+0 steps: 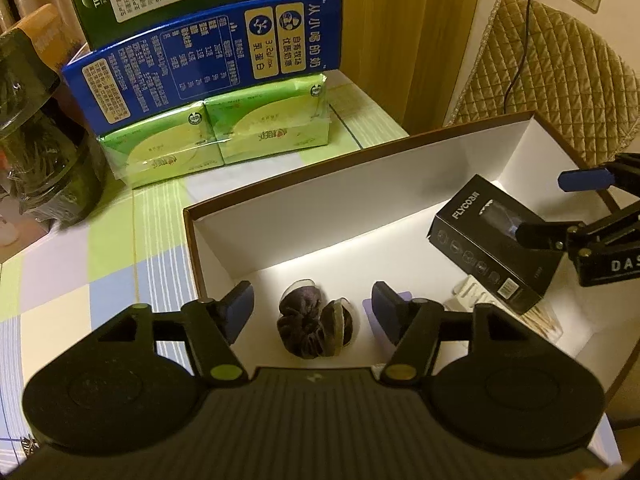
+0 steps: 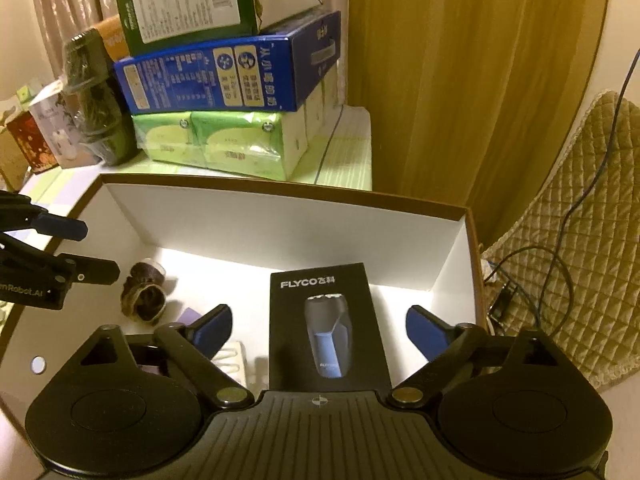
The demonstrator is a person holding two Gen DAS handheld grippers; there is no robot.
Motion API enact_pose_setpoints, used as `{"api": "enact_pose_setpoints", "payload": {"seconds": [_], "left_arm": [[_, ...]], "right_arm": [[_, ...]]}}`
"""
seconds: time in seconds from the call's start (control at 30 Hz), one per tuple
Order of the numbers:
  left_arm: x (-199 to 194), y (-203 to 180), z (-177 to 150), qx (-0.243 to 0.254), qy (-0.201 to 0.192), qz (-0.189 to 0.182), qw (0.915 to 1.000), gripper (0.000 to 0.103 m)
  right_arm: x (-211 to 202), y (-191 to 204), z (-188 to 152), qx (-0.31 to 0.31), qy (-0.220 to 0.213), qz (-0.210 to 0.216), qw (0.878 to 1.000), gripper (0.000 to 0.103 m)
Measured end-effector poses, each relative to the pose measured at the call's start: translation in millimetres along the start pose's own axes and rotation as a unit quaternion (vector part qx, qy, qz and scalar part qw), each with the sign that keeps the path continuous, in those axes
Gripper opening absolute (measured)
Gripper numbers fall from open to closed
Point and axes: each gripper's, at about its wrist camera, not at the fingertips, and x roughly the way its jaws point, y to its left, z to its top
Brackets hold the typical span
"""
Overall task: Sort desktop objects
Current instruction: 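Open left tool to drop scrunchie in box while right tool releases FLYCO box, then withdraw both open tools from the brown box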
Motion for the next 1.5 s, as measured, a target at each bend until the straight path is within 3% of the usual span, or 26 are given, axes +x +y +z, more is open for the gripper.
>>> {"api": "enact_pose_setpoints", "payload": {"seconds": [0.13, 0.43, 0.63, 0.93, 1.5], "left_arm": [[-12, -3, -3, 0.004, -0.008, -0.002, 1.0000, 0.070], [-48, -13, -23, -0.004, -0.022, -0.004, 0.9997, 0.083], [-78, -17, -42, -0.014, -0.034, 0.004, 0.9993, 0.086], [-119, -22, -77, -0.047, -0.057, 0.024, 0.9970, 0.087], [-169, -20, -137, -0.081, -0.060, 0.047, 0.9938, 0.088]], "right_arm": [[-16, 1, -11, 0.005, -0.005, 0.014, 1.000, 0.101], [-55, 12, -42, 0.021, -0.020, 0.025, 0.999, 0.101], [-79, 23, -56, 0.028, -0.036, 0.027, 0.999, 0.101], [-108, 37, -73, 0.024, -0.055, 0.039, 0.997, 0.101], [-131, 68, -107, 0.034, -0.049, 0.049, 0.997, 0.101]]}}
